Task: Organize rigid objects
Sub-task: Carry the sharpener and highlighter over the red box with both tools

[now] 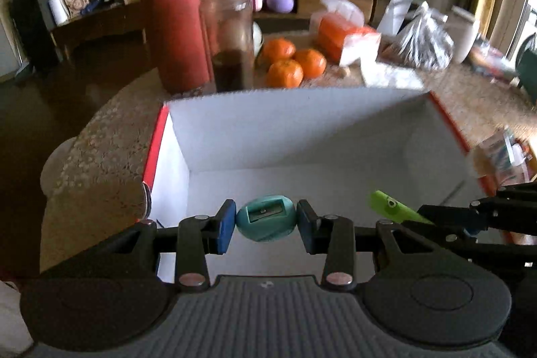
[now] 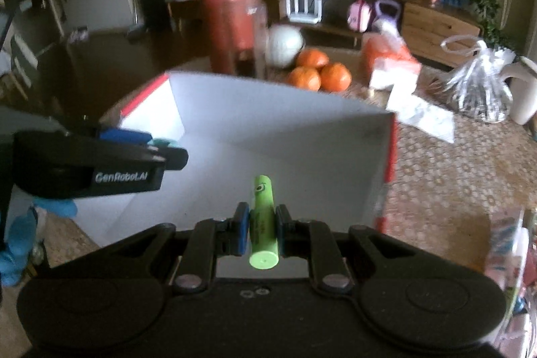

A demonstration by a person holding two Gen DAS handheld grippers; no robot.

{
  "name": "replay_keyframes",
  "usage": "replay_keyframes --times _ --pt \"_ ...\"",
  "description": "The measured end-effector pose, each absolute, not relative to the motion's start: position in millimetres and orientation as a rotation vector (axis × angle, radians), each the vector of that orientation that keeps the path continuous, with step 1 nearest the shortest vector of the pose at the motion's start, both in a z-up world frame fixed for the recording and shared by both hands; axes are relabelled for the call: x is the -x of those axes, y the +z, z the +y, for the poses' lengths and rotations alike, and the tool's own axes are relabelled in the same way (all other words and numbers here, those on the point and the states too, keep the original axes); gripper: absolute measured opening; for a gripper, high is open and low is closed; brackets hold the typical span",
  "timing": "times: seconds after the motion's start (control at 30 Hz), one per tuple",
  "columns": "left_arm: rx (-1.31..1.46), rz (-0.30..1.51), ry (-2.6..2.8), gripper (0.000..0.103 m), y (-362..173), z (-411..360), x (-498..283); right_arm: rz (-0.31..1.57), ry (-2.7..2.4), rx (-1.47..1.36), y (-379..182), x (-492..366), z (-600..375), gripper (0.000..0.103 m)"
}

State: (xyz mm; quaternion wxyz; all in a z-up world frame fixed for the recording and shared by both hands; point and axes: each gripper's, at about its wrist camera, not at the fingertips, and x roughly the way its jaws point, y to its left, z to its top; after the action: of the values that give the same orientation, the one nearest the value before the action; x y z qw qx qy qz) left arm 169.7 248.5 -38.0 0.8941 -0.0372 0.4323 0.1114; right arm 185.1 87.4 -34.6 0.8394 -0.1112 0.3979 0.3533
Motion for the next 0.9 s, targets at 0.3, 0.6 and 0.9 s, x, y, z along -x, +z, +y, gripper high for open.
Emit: replay_keyframes --times 0.3,0.6,0.9 --pt "-0.047 1.044 0.136 0.039 -69 245 -190 0.96 0.738 0.261 -60 -195 104 0.016" --pt "-0.068 1.201 0.1 0.039 -82 245 -201 1.025 0.734 0.247 -63 -194 107 0.019" --pt "-0.056 1.244 0.112 0.039 -85 245 -202 1.023 0.762 0.217 -60 -202 102 0.032"
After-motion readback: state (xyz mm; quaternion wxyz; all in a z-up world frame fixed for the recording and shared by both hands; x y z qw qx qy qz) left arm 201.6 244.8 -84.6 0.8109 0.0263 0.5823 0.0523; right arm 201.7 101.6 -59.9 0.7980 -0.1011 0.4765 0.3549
